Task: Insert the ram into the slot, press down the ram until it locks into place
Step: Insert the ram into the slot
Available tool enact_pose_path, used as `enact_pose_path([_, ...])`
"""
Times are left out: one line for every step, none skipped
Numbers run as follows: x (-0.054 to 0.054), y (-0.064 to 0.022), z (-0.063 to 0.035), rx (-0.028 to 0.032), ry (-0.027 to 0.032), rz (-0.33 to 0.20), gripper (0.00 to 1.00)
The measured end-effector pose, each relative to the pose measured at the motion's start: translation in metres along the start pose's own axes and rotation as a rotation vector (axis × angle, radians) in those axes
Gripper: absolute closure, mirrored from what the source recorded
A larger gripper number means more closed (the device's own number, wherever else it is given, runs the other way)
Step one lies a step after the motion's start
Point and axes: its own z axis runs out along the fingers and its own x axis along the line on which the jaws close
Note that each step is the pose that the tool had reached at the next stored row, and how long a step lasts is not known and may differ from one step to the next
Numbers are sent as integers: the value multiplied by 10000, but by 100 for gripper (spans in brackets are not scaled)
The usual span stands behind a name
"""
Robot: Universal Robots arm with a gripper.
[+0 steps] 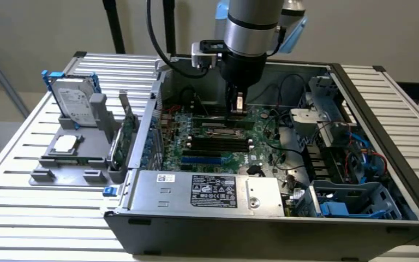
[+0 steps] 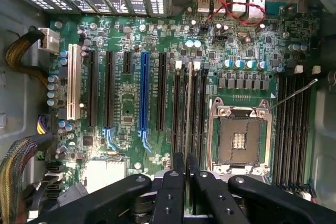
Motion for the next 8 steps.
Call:
enact_pose_path([0, 0, 18, 0, 0, 13, 87])
enact_pose_path([0, -1, 36, 0, 1, 25, 87])
enact_pose_path([0, -1, 54, 0, 1, 36, 87])
enact_pose_path([0, -2, 72, 0, 1, 46, 87])
enact_pose_path([0, -3, 90, 0, 2, 55, 87])
enact_pose_path([1, -3, 108, 0, 3, 62, 87])
enact_pose_path([1, -4, 126, -1, 6, 66, 87])
enact_pose_path([1, -5, 144, 0, 8, 71, 87])
